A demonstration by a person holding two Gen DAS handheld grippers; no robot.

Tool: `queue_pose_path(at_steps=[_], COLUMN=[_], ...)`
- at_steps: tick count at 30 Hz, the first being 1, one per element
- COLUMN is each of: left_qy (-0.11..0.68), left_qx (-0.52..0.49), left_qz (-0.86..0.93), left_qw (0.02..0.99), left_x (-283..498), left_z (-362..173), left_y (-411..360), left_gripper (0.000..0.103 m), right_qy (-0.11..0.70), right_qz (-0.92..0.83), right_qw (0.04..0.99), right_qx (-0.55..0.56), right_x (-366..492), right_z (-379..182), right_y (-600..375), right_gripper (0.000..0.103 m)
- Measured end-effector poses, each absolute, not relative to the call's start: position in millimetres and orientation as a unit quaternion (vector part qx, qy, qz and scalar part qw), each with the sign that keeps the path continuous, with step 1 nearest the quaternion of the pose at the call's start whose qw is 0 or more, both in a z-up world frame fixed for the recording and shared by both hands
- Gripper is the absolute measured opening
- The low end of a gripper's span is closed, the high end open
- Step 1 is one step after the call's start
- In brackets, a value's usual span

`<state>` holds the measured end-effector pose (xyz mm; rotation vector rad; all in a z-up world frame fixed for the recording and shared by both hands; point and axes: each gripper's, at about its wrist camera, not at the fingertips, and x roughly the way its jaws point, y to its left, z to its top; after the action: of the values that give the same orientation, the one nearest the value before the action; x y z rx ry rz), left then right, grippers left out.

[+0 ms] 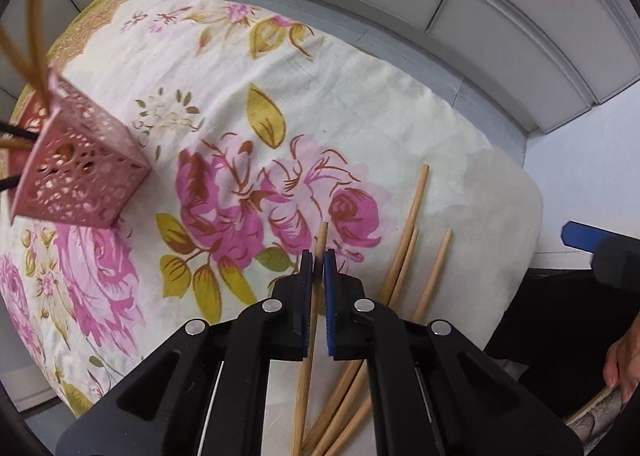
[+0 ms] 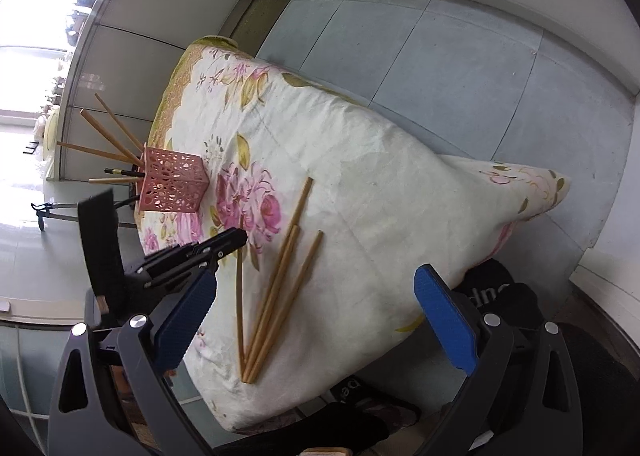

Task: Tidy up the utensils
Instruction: 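Lift the chopstick with the left tool while the right tool grasps another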

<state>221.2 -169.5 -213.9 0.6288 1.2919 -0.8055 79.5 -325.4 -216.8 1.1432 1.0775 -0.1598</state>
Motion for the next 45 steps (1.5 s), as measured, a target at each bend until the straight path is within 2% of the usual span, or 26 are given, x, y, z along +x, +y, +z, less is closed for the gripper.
queue_pose_path(at_steps=[3,6,8,10,12,15,23,28,29,31,32,39,45], left_qy=[0.548,0.516,0.495,0.476,0.461,0.442,0.425,0.421,0.42,0.416,0.413,0.4,0.383], left_qx=[0.243,0.203,0.172,0.147,0.136,0.125,0.108,0.092,0.089,0.083,0.079,0.055,0.043], left_qz=[-0.356,-0.346,-0.347,-0.343,-0.342,-0.345,-0.35,-0.343,-0.342,-0.341,-0.34,-0.328,-0.314], left_qw=[0.717,0.757,0.778,0.796,0.808,0.819,0.828,0.834,0.836,0.839,0.841,0.854,0.868], left_x=[220,216,214,215,214,208,206,209,210,210,209,210,208], left_z=[-182,-147,-127,-109,-95,-76,-63,-58,-57,-53,-51,-43,-34], left_y=[-136,-103,-83,-66,-54,-45,-24,-12,-10,-6,-4,14,23], left_gripper=[0.005,0.004,0.004,0.004,0.004,0.004,0.004,0.004,0.004,0.004,0.004,0.004,0.004], right_qy=[0.505,0.525,0.54,0.561,0.578,0.592,0.622,0.642,0.648,0.654,0.653,0.582,0.492], right_qz=[-0.058,-0.056,-0.053,-0.06,-0.077,-0.127,-0.194,-0.232,-0.244,-0.257,-0.255,-0.18,-0.114], right_qw=[0.675,0.659,0.644,0.632,0.627,0.621,0.585,0.586,0.589,0.606,0.618,0.7,0.801], right_qx=[0.535,0.535,0.539,0.531,0.517,0.497,0.483,0.437,0.418,0.372,0.357,0.372,0.323], right_x=[104,130,148,165,178,187,194,210,214,220,222,224,207], right_z=[-221,-225,-230,-237,-241,-246,-260,-256,-255,-252,-251,-240,-183], right_y=[-320,-310,-304,-298,-294,-294,-302,-295,-292,-283,-278,-249,-215], right_gripper=[0.096,0.09,0.081,0.061,0.047,0.037,0.035,0.033,0.03,0.012,0.01,0.007,0.007])
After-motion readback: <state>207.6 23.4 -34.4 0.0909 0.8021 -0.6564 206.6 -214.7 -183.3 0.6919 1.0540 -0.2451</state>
